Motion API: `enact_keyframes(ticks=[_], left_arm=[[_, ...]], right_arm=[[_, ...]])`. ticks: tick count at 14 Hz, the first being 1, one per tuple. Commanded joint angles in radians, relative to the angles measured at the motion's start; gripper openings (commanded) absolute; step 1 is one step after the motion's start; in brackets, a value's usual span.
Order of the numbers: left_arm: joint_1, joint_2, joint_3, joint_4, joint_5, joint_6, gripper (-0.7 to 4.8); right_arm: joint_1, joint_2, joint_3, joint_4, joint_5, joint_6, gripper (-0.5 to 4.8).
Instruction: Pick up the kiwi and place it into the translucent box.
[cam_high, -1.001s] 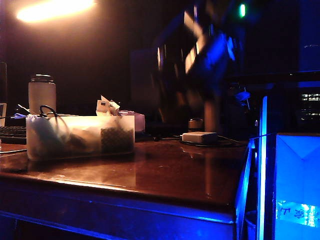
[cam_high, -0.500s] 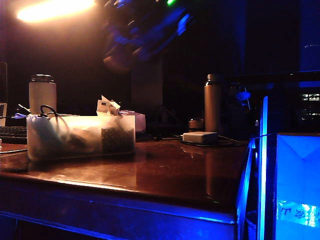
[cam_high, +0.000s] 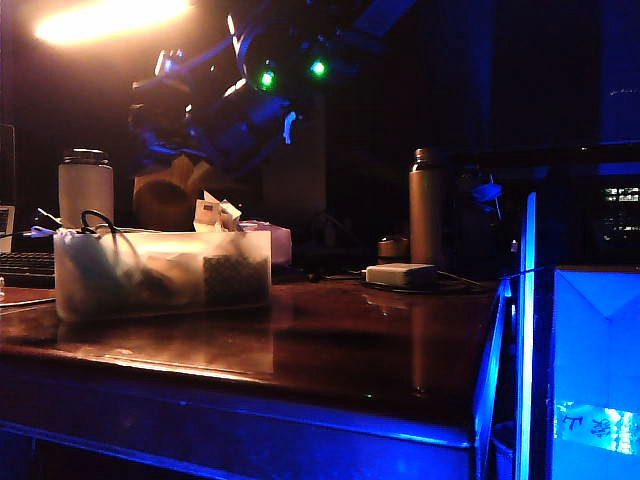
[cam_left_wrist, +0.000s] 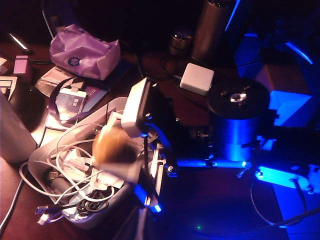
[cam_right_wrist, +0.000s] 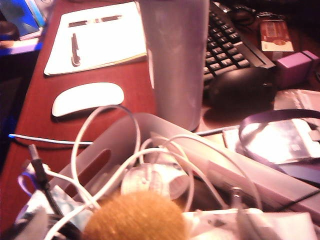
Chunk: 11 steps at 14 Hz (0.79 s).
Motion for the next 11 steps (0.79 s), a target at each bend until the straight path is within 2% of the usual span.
enact_keyframes(ticks=[1,2,3,4,5,6,9,11], left_arm=[[-0.001,-0.004,0.005,0.005,0.003,-0.003,-0.03],[-0.001,-0.004,0.005,0.005,0.003,-0.003,-0.03],[-0.001,-0.004,0.005,0.005,0.003,-0.003,-0.03],[-0.001,-0.004,0.005,0.005,0.006,-0.003,-0.03],[-0.001,-0.004,0.005,0.005,0.008,-0.003,-0.03],[-0.001,-0.004,0.005,0.005,0.008,-0.003,-0.03],[-0.001,-0.004,0.005,0.002,0.026,-0.003,-0.04],[-0.002,-0.004,0.005,0.003,0.086,-0.002,-0.04]], right_arm=[[-0.006,-0.018,0.01,0.018,0.043,-0.014,4.79],[-0.008,-0.028,0.01,0.008,0.058,-0.014,4.79],[-0.011,-0.042,0.01,-0.019,0.085,-0.017,3.24],[-0.016,-0.055,0.01,-0.054,0.12,-0.029,0.66],[-0.029,-0.072,0.01,-0.092,0.165,-0.035,-0.02],[-0.034,-0.081,0.01,-0.124,0.212,-0.035,-0.02],[-0.088,-0.121,0.01,-0.196,0.225,-0.028,-0.02],[-0.117,-0.185,0.01,-0.246,0.269,-0.032,-0.02]])
